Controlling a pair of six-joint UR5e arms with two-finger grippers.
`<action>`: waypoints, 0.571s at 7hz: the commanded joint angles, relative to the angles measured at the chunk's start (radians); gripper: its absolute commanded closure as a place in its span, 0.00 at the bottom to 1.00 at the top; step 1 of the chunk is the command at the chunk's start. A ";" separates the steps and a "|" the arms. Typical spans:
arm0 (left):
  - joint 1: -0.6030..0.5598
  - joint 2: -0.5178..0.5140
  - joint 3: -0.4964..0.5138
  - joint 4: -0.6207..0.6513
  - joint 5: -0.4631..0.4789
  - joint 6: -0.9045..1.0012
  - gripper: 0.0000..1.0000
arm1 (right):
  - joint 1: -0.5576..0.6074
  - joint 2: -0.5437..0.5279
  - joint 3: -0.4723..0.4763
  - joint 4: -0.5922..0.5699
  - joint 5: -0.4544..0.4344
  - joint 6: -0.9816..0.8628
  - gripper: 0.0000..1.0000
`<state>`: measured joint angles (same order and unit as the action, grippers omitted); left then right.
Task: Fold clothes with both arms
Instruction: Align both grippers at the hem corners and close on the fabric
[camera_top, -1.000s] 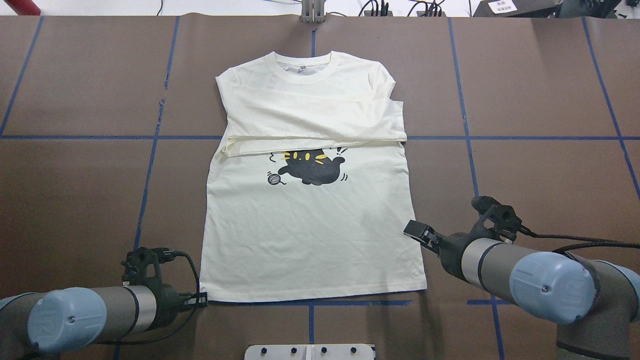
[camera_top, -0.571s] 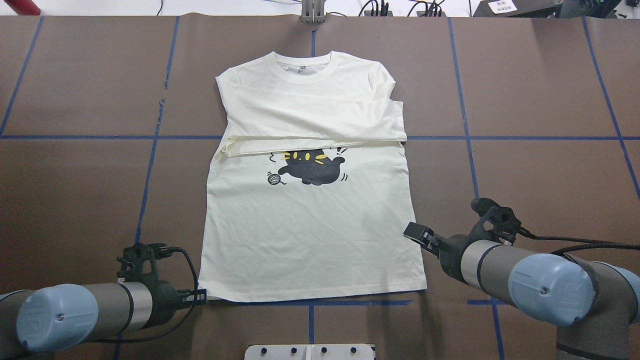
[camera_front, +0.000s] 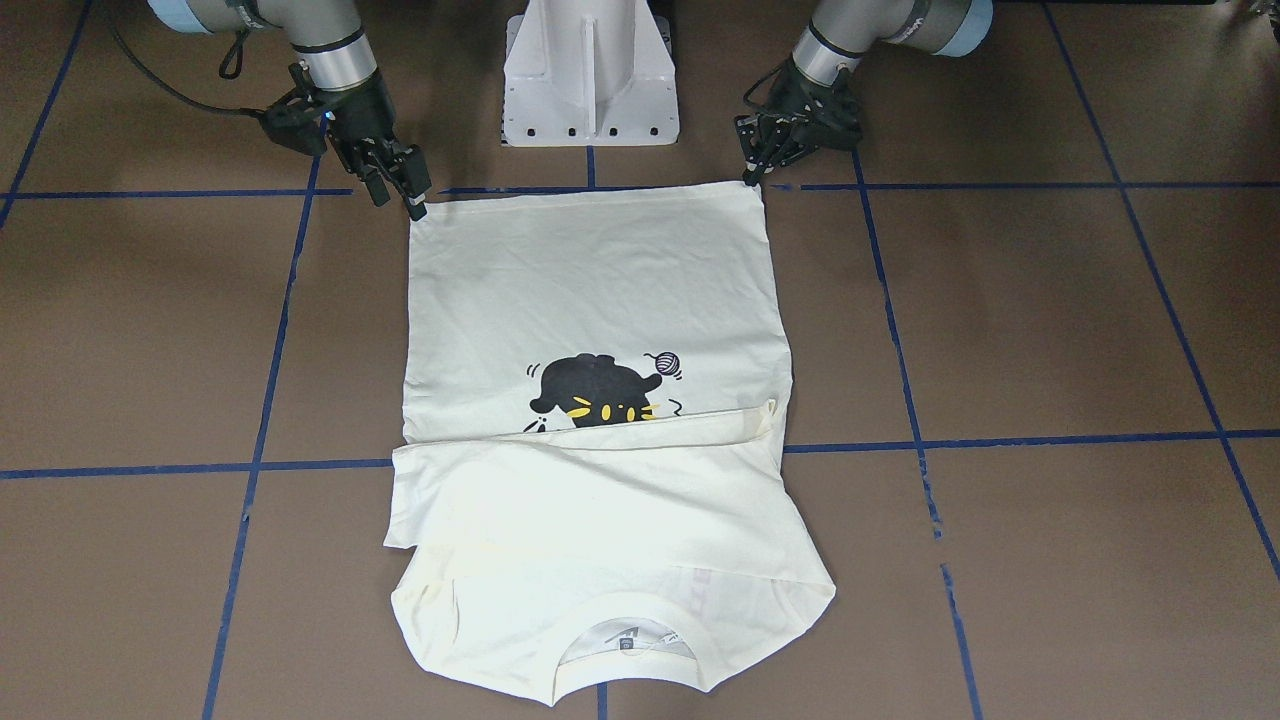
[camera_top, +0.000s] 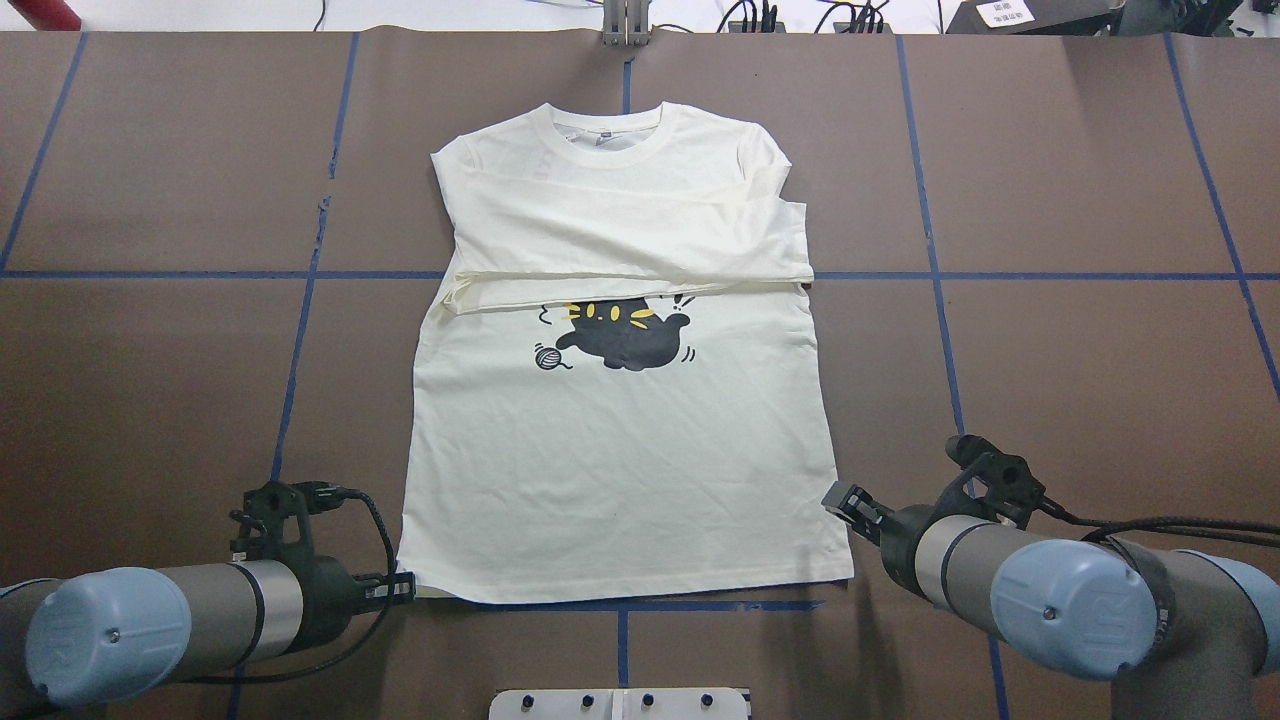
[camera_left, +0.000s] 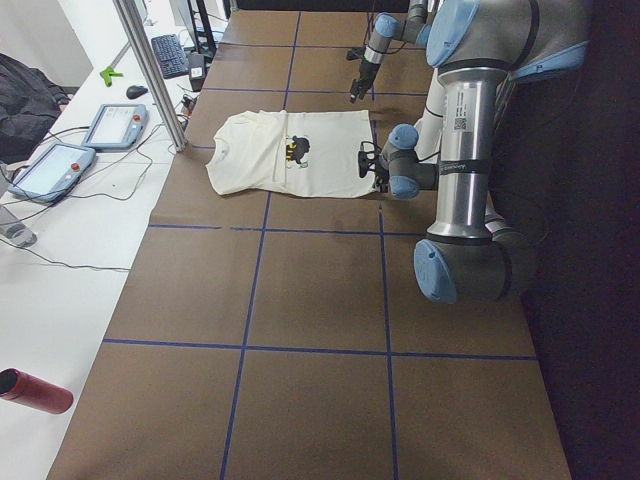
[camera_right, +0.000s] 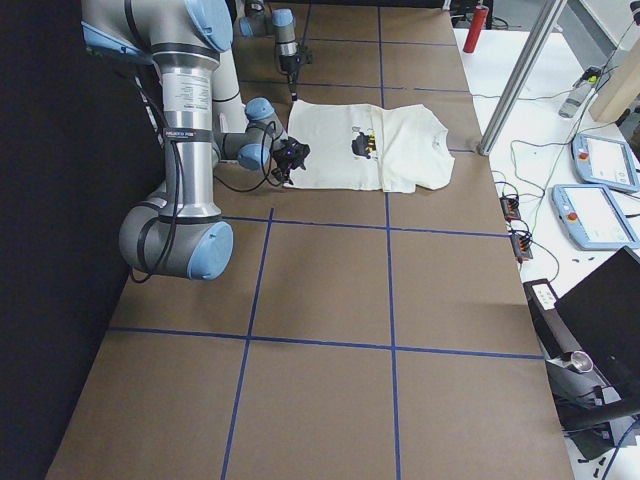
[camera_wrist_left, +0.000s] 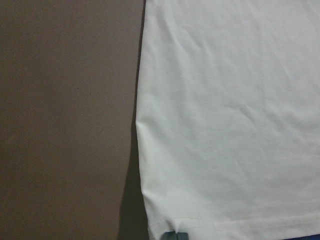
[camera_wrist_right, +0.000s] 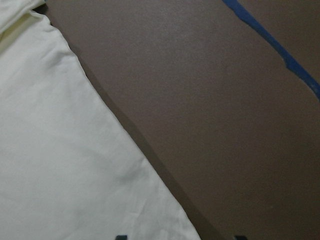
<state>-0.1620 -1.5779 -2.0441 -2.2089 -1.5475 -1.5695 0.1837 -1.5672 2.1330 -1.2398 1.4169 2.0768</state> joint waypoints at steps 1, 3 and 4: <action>0.001 0.001 -0.001 -0.002 0.030 -0.001 1.00 | -0.042 -0.014 -0.011 -0.020 -0.007 0.005 0.24; -0.001 -0.001 -0.004 -0.002 0.035 -0.003 1.00 | -0.075 -0.011 -0.018 -0.020 -0.053 0.008 0.27; 0.001 0.001 -0.005 -0.003 0.035 -0.003 1.00 | -0.078 -0.008 -0.027 -0.020 -0.056 0.006 0.36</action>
<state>-0.1621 -1.5774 -2.0477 -2.2108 -1.5142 -1.5718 0.1157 -1.5788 2.1146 -1.2590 1.3745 2.0836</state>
